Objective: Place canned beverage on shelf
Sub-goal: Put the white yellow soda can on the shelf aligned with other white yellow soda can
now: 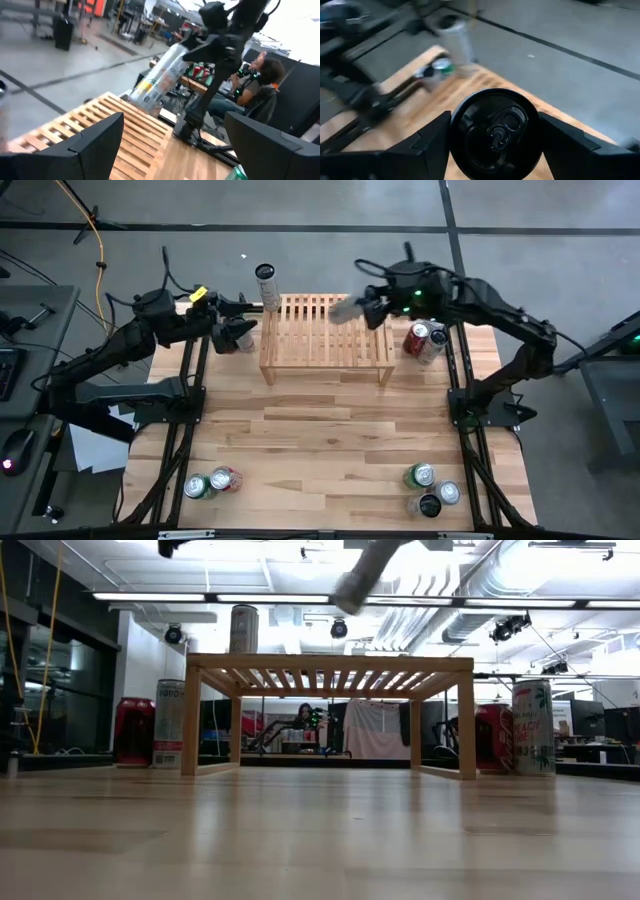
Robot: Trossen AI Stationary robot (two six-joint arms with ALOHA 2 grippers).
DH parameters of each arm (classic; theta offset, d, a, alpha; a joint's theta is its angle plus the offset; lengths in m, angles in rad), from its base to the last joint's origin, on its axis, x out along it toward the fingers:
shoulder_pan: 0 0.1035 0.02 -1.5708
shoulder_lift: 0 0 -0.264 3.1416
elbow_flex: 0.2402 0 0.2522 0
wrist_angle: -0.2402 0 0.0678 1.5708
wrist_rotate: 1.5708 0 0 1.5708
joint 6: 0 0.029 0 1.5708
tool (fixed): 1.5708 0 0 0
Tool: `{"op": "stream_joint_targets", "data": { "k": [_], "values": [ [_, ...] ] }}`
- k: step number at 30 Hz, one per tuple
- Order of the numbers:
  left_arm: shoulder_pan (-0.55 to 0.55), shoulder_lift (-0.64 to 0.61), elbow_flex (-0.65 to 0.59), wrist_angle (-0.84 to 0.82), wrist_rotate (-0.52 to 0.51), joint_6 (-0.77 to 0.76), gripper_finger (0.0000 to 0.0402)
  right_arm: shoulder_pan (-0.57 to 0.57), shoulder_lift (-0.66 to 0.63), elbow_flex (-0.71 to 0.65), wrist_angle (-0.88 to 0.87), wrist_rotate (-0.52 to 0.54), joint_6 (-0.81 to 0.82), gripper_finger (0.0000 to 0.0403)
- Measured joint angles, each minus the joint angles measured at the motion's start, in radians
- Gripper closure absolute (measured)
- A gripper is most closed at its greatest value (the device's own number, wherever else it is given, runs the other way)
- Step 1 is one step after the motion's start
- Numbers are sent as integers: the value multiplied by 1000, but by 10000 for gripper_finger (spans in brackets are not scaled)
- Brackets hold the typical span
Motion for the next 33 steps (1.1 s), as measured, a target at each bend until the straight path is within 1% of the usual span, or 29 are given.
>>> {"op": "stream_joint_targets", "data": {
  "k": [5, 7, 12, 14, 19, 26, 29, 33],
  "values": [
    [0, 111, 52, -25, 99, 18, 67, 29, 75, 0, 123, -118, -50, 157],
    [0, 169, 87, -46, 129, 72, 67, 35, 96, 0, 152, -159, -62, 157],
    [-1, 308, 189, -166, 159, 231, 67, 45, 132, 0, 176, -224, -80, 157],
    [0, 358, 222, -196, 193, 276, 67, 49, 138, 0, 183, -234, -81, 157],
    [-1, 467, 271, -194, 310, 322, 67, 63, 147, 0, 197, -247, -106, 157],
    [-14, 565, 300, -191, 325, 328, 67, 63, 149, 0, 237, -297, -110, 157],
    [-29, 590, 299, -190, 359, 328, 67, 64, 148, 1, 256, -302, -110, 157],
    [-47, 602, 299, -188, 364, 328, 67, 64, 148, 1, 242, -313, -124, 157]
  ]
}}
